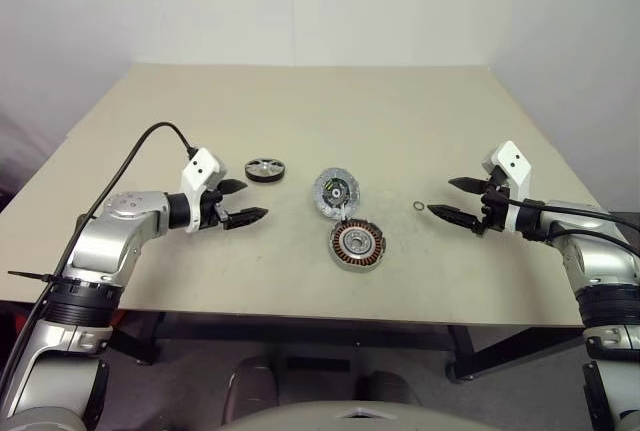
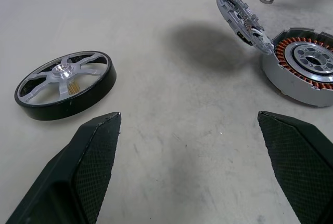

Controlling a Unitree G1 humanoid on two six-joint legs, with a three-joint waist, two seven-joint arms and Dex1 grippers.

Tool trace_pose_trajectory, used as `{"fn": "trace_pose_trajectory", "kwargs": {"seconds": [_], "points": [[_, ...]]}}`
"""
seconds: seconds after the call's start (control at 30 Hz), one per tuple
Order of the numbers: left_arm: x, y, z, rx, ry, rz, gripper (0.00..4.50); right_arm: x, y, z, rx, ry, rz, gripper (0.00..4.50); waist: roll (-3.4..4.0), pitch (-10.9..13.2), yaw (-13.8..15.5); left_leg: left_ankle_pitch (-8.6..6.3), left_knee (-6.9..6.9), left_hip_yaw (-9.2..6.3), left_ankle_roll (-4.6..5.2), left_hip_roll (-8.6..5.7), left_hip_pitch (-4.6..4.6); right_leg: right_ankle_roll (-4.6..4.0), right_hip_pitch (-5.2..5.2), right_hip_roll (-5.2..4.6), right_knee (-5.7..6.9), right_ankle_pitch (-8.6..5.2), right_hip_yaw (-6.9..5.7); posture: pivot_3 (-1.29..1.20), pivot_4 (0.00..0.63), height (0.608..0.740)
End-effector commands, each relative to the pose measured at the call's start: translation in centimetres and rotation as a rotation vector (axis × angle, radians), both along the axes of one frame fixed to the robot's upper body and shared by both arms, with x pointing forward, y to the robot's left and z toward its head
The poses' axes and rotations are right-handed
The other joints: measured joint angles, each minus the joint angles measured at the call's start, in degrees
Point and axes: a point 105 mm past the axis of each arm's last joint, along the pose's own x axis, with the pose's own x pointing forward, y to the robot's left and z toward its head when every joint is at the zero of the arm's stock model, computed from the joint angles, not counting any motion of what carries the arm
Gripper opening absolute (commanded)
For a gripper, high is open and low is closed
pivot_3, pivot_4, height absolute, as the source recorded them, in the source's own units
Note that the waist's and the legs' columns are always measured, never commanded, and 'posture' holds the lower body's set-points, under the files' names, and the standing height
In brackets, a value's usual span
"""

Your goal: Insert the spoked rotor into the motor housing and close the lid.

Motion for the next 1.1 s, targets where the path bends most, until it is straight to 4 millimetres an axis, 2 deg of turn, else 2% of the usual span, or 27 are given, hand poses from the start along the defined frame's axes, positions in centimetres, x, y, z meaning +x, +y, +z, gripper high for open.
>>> {"fn": "trace_pose_trajectory", "kwargs": {"seconds": [0.03,1.1], "points": [[0.15,-0.52,1.37,0.0,-0.056,-0.029,4.48,0.6,0.61,1.67,-0.008,-0.072,0.021,4.38,0.0,0.0,-0.01,0.0,0.0,0.0,0.0,0.0,0.0,0.0,0.0,0.0,0.0,0.0,0.0,0.0,0.0,0.74],[0.26,-1.03,1.52,-0.004,-0.069,-0.036,4.48,1.54,1.16,1.25,-0.003,-0.094,-0.011,4.38,0.0,0.0,-0.03,0.0,0.0,0.0,0.0,0.0,0.0,0.0,0.0,0.0,0.0,0.0,0.0,0.0,0.0,0.74]]}}
